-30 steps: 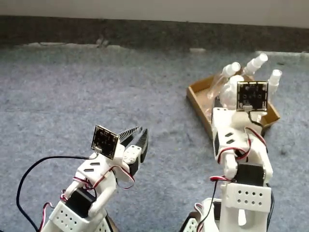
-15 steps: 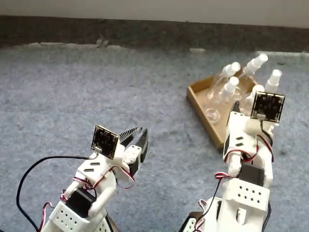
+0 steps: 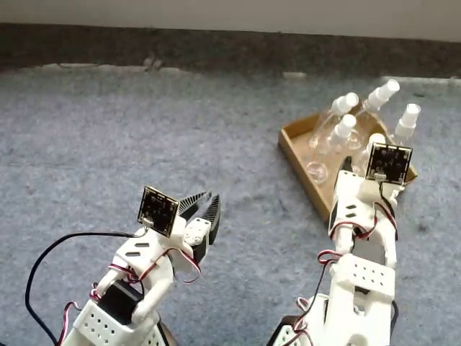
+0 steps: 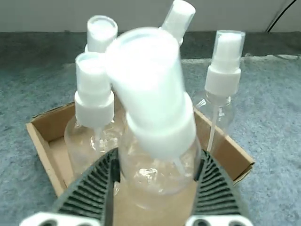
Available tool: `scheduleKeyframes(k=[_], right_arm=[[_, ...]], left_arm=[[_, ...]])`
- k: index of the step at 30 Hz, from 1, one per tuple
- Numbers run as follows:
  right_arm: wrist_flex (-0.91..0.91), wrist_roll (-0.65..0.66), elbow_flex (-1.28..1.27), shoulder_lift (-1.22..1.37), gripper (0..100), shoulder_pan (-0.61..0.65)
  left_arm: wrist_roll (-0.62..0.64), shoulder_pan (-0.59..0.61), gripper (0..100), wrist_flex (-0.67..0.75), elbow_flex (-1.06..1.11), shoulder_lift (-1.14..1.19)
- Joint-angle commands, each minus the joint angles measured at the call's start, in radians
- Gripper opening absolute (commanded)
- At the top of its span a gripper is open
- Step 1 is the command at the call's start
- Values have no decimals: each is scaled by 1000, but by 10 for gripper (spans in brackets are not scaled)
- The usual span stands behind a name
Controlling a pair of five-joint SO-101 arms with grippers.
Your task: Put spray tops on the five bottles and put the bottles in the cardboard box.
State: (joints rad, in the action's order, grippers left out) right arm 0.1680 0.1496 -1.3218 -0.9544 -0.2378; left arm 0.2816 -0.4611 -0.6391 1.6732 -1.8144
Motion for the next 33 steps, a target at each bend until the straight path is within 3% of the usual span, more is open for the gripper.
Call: scheduleKeyframes(k=[1, 10, 17, 26, 33], right_arm=[[-47, 6, 15, 19, 84, -7], [-91, 11, 13, 38, 84, -4], [-93, 5, 119, 232, 84, -8], [-93, 12, 140, 298, 86, -5], [-93, 6, 134, 291, 249, -4]], left_arm=[[3, 15, 7, -18, 21, -8], [3, 15, 7, -18, 21, -8], [3, 13, 7, -43, 21, -8], [2, 13, 7, -44, 21, -8], [2, 15, 7, -44, 21, -8]])
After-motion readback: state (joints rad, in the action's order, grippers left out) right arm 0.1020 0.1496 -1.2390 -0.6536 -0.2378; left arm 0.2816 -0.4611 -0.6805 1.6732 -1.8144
